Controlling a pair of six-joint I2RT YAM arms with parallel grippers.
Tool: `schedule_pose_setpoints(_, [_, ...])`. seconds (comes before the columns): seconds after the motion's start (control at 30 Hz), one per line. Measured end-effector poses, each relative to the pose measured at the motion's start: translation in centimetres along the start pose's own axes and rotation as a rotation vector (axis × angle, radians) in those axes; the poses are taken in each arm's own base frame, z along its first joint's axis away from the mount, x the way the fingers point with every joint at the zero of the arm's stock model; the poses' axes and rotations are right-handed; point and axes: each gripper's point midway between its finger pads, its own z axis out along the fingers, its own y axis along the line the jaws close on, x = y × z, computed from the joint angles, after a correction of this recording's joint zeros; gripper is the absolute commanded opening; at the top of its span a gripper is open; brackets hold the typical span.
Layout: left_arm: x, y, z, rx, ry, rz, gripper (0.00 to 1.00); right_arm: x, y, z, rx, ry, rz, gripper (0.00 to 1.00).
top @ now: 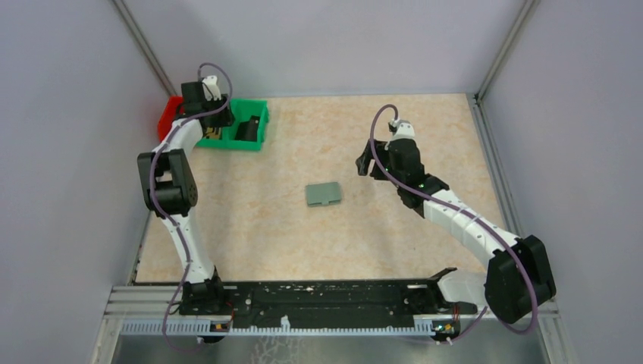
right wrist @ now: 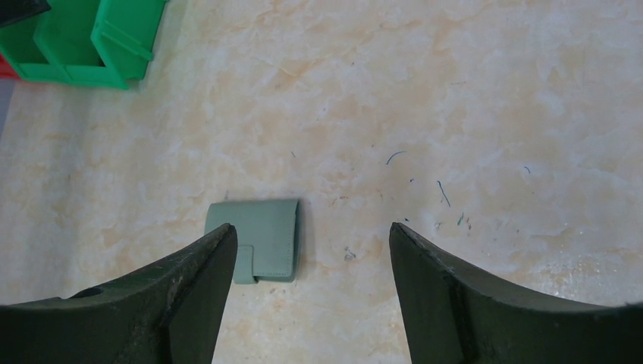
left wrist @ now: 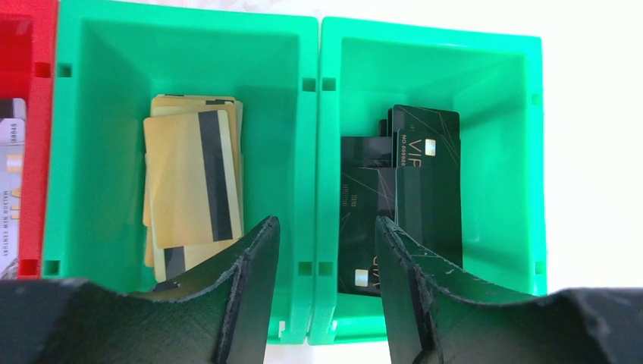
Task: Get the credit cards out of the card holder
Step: Move the storage box to the center of the board.
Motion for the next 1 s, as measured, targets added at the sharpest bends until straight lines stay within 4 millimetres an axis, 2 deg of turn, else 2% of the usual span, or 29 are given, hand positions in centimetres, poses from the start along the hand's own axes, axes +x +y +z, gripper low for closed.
schedule_pose_setpoints(0.13, [0.7, -0.7, 0.4, -0.004, 0.021, 0.007, 0.51, 0.2, -0.1, 0.0, 0.005, 0.008, -0.008, 0.72])
schedule_pose_setpoints(0.37, [1.6, -0.5, 1.0, -0.024, 0.04, -0.006, 0.44, 0.6, -0.4, -0.1, 0.013, 0.023, -0.015, 0.72])
schedule_pose_setpoints(0.57, [1.7, -0.6, 1.0, -0.021, 0.042, -0.01, 0.29, 0.5, -0.4, -0.2, 0.013, 0.022, -0.018, 0.71])
schedule_pose_setpoints(0.67, [1.8, -1.3, 1.2, -0.009, 0.036, 0.0, 0.27, 0.5, -0.4, -0.2, 0.012, 0.022, -0.018, 0.71])
schedule_pose_setpoints(0.8, [2.3, -3.5, 1.0, 0.021, 0.029, 0.009, 0.27, 0.5, -0.4, -0.2, 0.013, 0.022, -0.018, 0.71])
schedule_pose_setpoints(1.0, [4.1, -10.4, 0.0, 0.115, 0.052, -0.015, 0.27, 0.4, -0.1, 0.5, 0.011, 0.033, -0.02, 0.71])
